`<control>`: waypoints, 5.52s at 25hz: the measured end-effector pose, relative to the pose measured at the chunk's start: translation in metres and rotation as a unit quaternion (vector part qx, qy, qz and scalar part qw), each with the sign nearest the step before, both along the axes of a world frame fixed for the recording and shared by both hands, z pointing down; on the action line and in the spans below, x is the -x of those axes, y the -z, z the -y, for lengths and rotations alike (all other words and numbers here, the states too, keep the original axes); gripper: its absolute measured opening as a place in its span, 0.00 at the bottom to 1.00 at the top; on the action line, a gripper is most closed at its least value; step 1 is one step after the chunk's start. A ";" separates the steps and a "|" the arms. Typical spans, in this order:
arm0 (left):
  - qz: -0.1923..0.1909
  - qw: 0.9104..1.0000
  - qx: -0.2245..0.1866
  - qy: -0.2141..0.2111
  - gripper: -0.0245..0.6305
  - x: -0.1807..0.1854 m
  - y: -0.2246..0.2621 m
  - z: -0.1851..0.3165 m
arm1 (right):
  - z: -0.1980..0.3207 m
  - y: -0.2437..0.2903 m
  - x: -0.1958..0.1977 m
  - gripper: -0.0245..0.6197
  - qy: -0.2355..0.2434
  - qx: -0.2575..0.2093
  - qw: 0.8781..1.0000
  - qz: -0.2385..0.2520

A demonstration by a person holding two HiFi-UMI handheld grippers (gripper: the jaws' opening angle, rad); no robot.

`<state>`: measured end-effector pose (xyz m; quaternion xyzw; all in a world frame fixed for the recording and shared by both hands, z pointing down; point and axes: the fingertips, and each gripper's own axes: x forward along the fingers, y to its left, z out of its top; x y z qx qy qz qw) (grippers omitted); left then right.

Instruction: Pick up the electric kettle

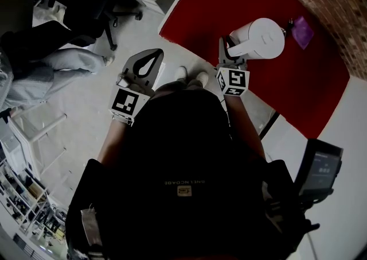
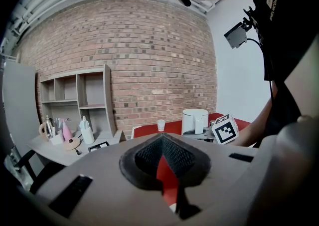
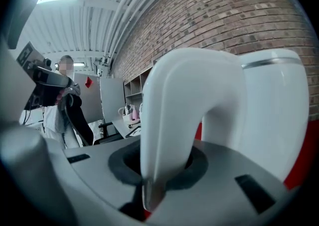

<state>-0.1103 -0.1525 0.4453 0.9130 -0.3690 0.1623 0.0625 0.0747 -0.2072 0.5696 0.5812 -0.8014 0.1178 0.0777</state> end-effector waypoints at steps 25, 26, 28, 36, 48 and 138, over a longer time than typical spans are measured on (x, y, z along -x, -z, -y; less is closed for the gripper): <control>-0.018 1.000 -0.014 0.006 0.05 0.004 0.013 0.002 | 0.018 0.042 0.008 0.15 0.032 -0.022 0.999 -0.018; -0.019 1.000 -0.015 0.006 0.05 0.004 0.013 0.002 | 0.019 0.043 0.009 0.15 0.035 -0.023 0.999 -0.020; -0.022 1.000 -0.016 0.007 0.05 0.005 0.012 0.004 | 0.021 0.047 0.010 0.15 0.040 -0.026 0.999 -0.025; -0.033 0.999 -0.026 -0.005 0.05 -0.004 0.016 0.012 | 0.027 0.077 0.009 0.15 0.052 -0.046 0.997 -0.028; -0.064 0.996 -0.051 -0.034 0.05 -0.021 0.037 0.022 | 0.020 0.134 0.004 0.15 0.061 -0.064 0.996 -0.025; -0.110 0.957 -0.073 -0.259 0.05 -0.191 0.069 0.013 | -0.096 0.205 -0.127 0.14 -0.088 -0.053 0.993 -0.051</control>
